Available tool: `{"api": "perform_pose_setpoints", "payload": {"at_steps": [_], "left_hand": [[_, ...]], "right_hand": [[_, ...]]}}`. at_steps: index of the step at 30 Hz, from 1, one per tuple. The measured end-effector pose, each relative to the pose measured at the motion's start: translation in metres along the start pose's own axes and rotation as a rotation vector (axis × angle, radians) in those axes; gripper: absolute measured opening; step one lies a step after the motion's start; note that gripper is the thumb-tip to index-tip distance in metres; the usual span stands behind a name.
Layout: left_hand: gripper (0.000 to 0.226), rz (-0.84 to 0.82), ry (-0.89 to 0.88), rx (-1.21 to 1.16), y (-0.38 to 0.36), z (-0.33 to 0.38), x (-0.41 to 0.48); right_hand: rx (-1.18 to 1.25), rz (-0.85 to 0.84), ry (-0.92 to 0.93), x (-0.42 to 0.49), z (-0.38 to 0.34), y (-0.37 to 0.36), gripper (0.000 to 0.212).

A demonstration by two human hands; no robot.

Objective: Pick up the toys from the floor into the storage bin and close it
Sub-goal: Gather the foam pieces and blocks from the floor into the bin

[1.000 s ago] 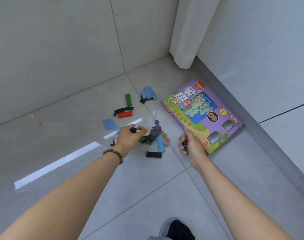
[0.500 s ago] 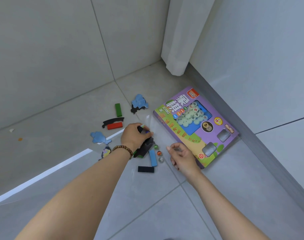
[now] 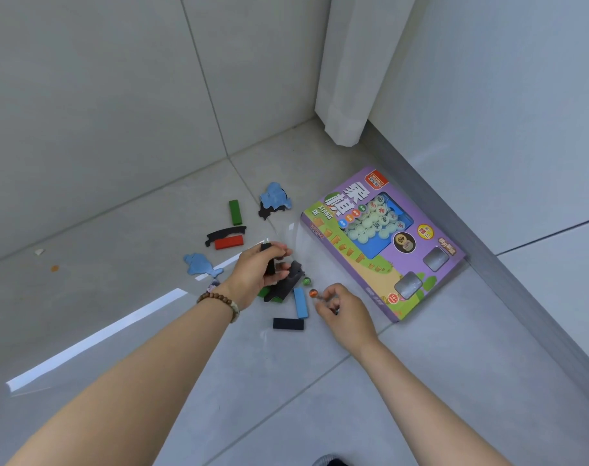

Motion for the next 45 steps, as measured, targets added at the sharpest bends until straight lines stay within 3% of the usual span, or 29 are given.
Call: {"api": "perform_pose_setpoints", "payload": {"at_steps": [4, 6, 9, 12, 15, 18, 23, 29, 34, 42, 45], "left_hand": [[0.012, -0.036, 0.083, -0.156, -0.007, -0.011, -0.005], [0.021, -0.048, 0.123, -0.069, -0.008, -0.016, -0.005], [0.029, -0.026, 0.121, 0.077, -0.006, -0.020, -0.005], [0.034, 0.005, 0.095, 0.097, -0.003, -0.020, -0.004], [0.037, -0.006, 0.063, 0.311, -0.005, -0.014, -0.005], [0.033, -0.020, 0.038, 0.418, -0.007, -0.011, -0.007], [0.013, 0.001, 0.017, 0.334, -0.007, -0.012, -0.010], [0.013, -0.010, -0.123, 0.583, -0.012, 0.000, -0.005], [0.022, -0.069, -0.168, 0.802, -0.021, 0.000, 0.004], [0.014, -0.015, -0.180, 1.153, -0.028, -0.001, 0.018], [0.016, -0.031, -0.194, 1.023, -0.031, 0.000, 0.014]], "right_hand": [[0.928, -0.025, -0.227, -0.009, 0.019, -0.004, 0.020], [1.043, -0.036, -0.231, -0.009, 0.018, 0.000, 0.034], [0.957, -0.005, -0.210, -0.006, 0.017, 0.009, 0.045], [0.858, -0.031, -0.159, -0.003, 0.012, 0.011, 0.028], [0.581, -0.053, -0.068, -0.001, 0.001, 0.009, 0.016], [0.491, -0.070, 0.014, 0.002, -0.008, 0.002, 0.014], [0.214, -0.115, 0.017, 0.009, -0.004, -0.005, 0.021], [-0.230, -0.098, 0.023, 0.017, -0.009, -0.006, 0.019], [0.381, 0.042, -0.080, 0.008, 0.016, 0.011, 0.013], [0.566, 0.030, -0.125, -0.005, 0.029, 0.017, 0.012], [0.711, 0.005, -0.178, -0.006, 0.026, 0.016, 0.011]]}}
Point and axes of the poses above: each hand's wrist, its own x-axis towards the middle knuckle, its own y-axis out of the back of the hand, z = x × y, the point moved 10 cm from there along x, towards the middle knuckle, and after that the axes turned 7 degrees about -z, right-handed, at the moved point
